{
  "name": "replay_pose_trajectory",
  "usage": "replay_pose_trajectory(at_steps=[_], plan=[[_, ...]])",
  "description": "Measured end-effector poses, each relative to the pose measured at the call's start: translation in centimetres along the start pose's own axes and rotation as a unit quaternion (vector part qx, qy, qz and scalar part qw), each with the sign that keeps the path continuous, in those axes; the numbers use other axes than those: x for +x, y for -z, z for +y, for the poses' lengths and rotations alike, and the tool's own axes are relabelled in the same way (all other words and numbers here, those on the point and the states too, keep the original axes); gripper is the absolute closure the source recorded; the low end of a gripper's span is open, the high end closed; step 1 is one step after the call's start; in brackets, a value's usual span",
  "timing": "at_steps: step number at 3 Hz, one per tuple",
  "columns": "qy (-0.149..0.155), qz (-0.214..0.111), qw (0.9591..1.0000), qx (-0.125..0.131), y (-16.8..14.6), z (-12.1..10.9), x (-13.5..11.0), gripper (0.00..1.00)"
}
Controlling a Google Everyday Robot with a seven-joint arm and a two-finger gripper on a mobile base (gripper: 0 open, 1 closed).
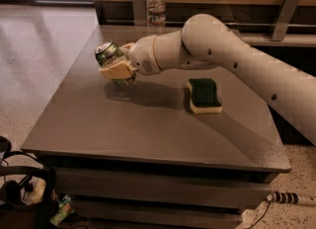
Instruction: Pick green can
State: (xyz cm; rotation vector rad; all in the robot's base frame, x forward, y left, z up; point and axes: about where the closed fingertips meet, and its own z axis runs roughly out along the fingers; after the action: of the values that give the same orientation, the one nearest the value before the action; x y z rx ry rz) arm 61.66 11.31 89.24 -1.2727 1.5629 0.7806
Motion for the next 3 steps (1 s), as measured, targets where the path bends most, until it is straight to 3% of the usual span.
replay_pose_trajectory(at_steps=[3], plan=[[-0.035,-0.027,0.999,-0.011,-4.6,1.3,-1.4,1.0]])
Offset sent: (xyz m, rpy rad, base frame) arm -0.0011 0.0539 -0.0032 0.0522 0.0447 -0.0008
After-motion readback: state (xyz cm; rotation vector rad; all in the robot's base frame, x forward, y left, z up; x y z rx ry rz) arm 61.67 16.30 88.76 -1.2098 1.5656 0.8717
